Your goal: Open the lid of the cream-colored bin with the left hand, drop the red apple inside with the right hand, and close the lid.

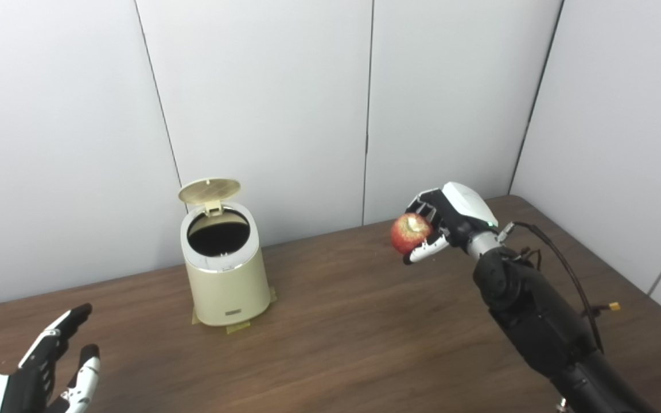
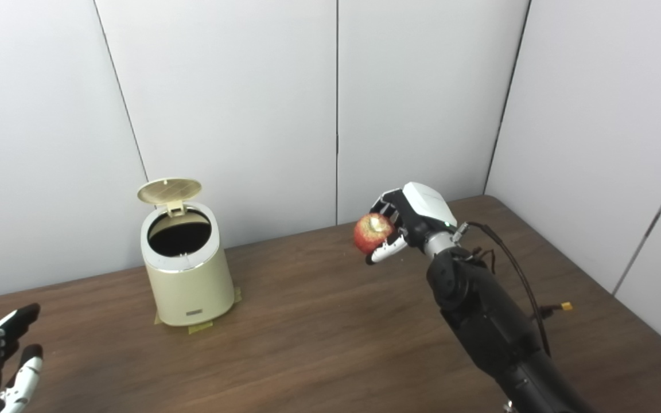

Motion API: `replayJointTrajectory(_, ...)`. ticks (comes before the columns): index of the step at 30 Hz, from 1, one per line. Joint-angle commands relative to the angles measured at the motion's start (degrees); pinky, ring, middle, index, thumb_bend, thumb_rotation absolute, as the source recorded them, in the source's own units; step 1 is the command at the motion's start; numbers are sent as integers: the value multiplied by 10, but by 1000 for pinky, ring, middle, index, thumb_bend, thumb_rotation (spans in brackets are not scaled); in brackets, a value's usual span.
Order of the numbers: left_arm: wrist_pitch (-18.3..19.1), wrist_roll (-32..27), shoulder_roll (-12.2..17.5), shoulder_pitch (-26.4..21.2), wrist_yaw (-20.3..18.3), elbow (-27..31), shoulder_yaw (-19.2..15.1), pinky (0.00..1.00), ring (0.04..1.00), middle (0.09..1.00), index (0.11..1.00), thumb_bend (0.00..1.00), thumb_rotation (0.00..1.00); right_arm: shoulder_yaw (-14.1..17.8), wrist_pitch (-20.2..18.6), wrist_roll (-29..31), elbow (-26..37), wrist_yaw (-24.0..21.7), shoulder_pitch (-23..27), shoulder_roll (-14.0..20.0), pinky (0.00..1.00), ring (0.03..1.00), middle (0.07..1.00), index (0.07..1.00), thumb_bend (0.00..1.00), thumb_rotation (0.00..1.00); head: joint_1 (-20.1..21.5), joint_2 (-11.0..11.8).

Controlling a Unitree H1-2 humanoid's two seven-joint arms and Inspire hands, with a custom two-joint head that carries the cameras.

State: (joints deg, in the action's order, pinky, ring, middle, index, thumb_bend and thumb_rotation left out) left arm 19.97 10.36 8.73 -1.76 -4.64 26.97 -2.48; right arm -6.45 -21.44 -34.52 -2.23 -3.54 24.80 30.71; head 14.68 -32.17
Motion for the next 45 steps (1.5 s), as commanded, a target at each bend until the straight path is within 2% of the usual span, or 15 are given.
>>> replayJointTrajectory(1,6,6,10,-8,-3,21,3,974,930,889,845,163,435,6,21,-9,39,11,22,7,364,374,496,552,510,0,-5,0)
replayJointTrajectory(4,10,11,16,-4,-8,16,10,916,897,870,836,191,358,2,18,-8,72,1,25,-7,384,387,487,533,515,0,-15,1)
replayJointTrajectory(6,11,20,20,-2,-7,12,15,892,885,859,827,212,344,-9,22,-19,94,-2,32,-19,379,393,489,527,516,0,-26,1)
replayJointTrajectory(13,-2,23,20,5,-3,-9,22,887,882,849,814,266,411,-38,4,-54,152,-30,62,-66,353,384,478,530,516,0,-51,0)
replayJointTrajectory(18,-6,34,14,7,2,-18,32,862,870,843,814,312,505,-45,13,-50,152,-34,87,-108,334,375,489,536,513,0,-79,2)
replayJointTrajectory(22,-10,44,8,12,8,-19,40,876,879,848,812,337,558,-55,14,-51,136,-35,110,-138,350,383,501,532,514,0,-97,4)
replayJointTrajectory(25,-18,47,3,13,12,-22,44,880,880,847,811,354,568,-56,40,-37,114,-26,121,-152,370,392,500,516,516,0,-108,5)
replayJointTrajectory(31,-18,60,-8,14,14,-22,54,890,888,854,813,373,608,-56,83,-30,70,2,134,-178,328,373,496,546,510,0,-126,7)
replayJointTrajectory(38,-5,60,-21,18,11,-12,59,904,902,870,824,392,617,-61,133,-24,8,39,157,-209,324,378,496,538,512,0,-142,9)
replayJointTrajectory(45,3,61,-30,15,10,-6,62,905,906,874,830,400,612,-63,151,-20,-59,61,185,-233,334,384,497,535,513,0,-149,9)
